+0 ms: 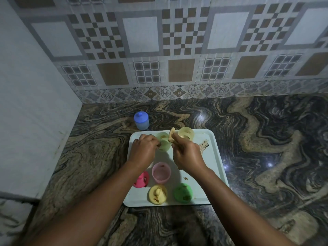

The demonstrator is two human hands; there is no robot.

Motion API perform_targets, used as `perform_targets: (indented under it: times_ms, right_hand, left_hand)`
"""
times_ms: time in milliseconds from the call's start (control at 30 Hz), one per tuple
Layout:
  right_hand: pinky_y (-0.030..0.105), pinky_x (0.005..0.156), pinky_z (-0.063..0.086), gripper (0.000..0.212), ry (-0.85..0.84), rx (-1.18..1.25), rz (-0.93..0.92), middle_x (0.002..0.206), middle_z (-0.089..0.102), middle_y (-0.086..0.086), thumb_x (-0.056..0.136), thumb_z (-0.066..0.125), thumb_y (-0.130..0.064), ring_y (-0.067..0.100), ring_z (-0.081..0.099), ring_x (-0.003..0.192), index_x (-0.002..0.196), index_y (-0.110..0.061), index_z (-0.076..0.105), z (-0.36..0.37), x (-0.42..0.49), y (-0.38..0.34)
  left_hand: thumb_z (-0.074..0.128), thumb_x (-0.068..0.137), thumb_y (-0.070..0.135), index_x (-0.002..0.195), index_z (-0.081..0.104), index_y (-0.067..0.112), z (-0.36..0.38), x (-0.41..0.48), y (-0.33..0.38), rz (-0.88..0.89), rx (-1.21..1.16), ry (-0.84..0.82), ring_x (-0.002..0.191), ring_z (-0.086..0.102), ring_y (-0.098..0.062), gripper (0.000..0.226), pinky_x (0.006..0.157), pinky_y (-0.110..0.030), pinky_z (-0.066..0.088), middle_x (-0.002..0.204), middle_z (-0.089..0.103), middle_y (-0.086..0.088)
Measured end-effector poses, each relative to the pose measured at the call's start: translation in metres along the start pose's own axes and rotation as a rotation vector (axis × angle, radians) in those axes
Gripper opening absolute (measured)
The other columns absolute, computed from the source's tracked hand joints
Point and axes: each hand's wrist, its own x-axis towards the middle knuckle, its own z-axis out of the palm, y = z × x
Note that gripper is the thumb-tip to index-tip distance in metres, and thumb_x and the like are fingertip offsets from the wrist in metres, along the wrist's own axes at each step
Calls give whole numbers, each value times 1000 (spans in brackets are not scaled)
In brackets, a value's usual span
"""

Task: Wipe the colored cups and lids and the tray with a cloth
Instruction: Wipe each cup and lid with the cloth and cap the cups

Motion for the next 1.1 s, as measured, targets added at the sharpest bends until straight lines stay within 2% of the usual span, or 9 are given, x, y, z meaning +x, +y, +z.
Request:
perform_targets:
  times_ms: [133,333,433,533,633,833,900,1000,1100]
  right_hand:
    - [34,76,52,53,32,16,33,101,78,15,101,59,-18,35,72,96,151,-11,46,-6,-3,1]
    - [49,50,53,30,116,274,-33,65,64,6,106,50,-29,20,56,49,132,-26,64,-36,-7,-11]
    - [36,58,54,37,86,401,-155,84,69,-2,106,47,-30,11,59,64,142,-35,57,-46,-15,-37]
    - [50,59,58,55,46,475,-199,88,74,6,96,64,-50,33,66,65,148,-41,49,-46,-29,-55]
    - [52,65,59,89,93,420,-184,93,77,8,73,86,-55,27,67,70,150,-43,44,-42,-36,-64]
    - [51,56,60,78,202,589,-213,82,79,3,70,89,-36,34,69,58,141,-19,61,-45,-49,-82]
    - [45,69,64,81,257,475,-308,96,80,-5,69,91,-38,20,74,71,141,-18,60,-47,-50,-87]
    - [26,93,59,78,443,179,-609,132,64,-6,70,92,-27,26,72,112,136,-5,56,-45,-51,-90]
    - [34,83,63,76,470,286,-555,123,74,9,79,85,-39,18,76,98,138,-5,54,-44,-53,-90]
  left_hand:
    - [70,84,11,90,75,19,-19,3,-4,20,-96,39,97,58,-28,12,78,-45,52,95,71,2]
    - [68,89,12,91,72,22,-113,0,13,-19,-469,-33,90,68,-7,11,82,-29,52,94,74,9]
    - [69,89,11,86,71,27,-152,-5,27,-35,-613,-1,81,68,0,16,77,-30,57,88,74,11]
    - [70,89,11,85,73,25,-173,-10,44,-63,-730,101,75,71,-7,15,71,-34,62,82,75,6]
    - [73,87,22,88,76,27,-186,-15,50,-40,-750,193,81,72,-5,6,76,-29,60,86,77,9]
    - [73,84,21,89,76,34,-206,-26,53,12,-808,134,87,72,-4,14,77,-26,59,90,77,17]
    - [75,84,20,85,76,29,-207,-26,55,20,-777,144,83,72,-7,9,79,-34,60,84,76,13]
    - [76,84,20,84,76,25,-213,-27,62,37,-705,143,80,71,-8,5,81,-40,59,82,76,10]
    - [73,83,28,94,79,20,-224,-31,68,36,-817,108,81,74,-13,15,75,-35,62,88,78,5]
